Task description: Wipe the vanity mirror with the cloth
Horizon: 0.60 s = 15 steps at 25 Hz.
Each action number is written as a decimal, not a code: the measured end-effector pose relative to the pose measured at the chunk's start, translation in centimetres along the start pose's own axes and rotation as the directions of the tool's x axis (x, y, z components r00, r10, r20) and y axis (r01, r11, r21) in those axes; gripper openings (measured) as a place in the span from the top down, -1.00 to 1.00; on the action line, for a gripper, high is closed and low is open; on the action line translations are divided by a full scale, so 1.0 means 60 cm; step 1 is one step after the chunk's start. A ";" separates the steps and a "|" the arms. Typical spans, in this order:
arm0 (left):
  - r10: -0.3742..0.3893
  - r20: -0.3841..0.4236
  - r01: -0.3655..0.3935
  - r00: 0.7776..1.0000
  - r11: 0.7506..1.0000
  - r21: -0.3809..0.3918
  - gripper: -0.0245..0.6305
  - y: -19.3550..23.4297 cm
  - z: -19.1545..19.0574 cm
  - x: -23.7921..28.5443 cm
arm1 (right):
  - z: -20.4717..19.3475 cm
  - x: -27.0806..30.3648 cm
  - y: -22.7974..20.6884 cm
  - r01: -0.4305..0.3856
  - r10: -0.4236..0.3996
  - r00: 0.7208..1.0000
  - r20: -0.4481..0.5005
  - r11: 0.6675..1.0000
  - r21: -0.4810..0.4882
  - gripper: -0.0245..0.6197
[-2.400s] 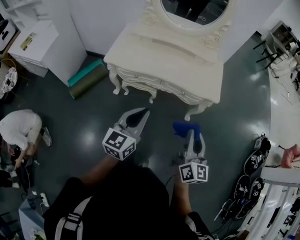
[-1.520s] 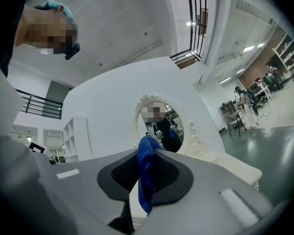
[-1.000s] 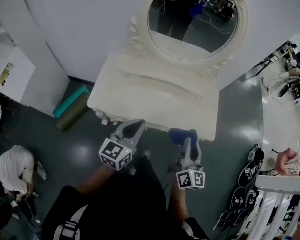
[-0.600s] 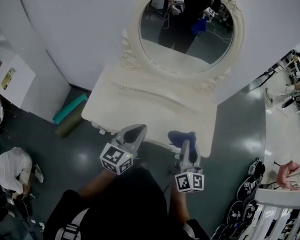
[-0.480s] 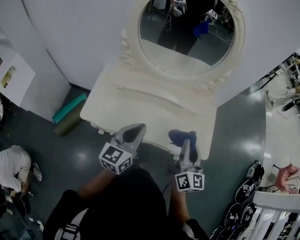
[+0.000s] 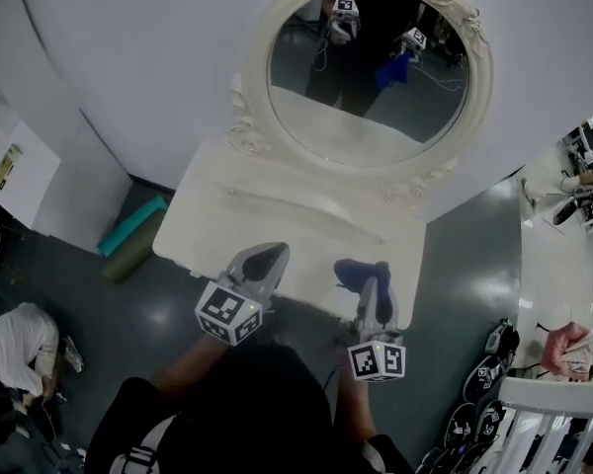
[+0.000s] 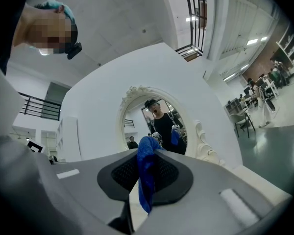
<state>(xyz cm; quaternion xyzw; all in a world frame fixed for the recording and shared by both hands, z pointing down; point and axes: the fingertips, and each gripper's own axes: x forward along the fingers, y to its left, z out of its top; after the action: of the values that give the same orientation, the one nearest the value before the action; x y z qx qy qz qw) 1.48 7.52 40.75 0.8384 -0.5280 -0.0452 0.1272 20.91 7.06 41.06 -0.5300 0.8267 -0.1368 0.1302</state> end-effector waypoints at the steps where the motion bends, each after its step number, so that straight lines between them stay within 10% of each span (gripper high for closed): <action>1: -0.006 -0.001 0.006 1.000 1.000 0.000 0.90 0.011 0.004 0.006 | 0.000 0.011 0.004 0.007 -0.007 1.000 0.002 1.000 0.000 0.80; 15: -0.115 -0.027 0.116 0.993 0.993 0.013 0.90 0.138 0.057 0.094 | -0.007 0.171 0.010 0.132 -0.134 0.989 0.056 0.991 0.038 0.80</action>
<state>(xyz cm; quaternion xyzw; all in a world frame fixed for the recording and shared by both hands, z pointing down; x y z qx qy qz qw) -3.99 -1.49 39.95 0.8690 -0.4773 -0.0375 0.1253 16.12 -2.03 40.51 -0.5853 0.7830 -0.1436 0.1540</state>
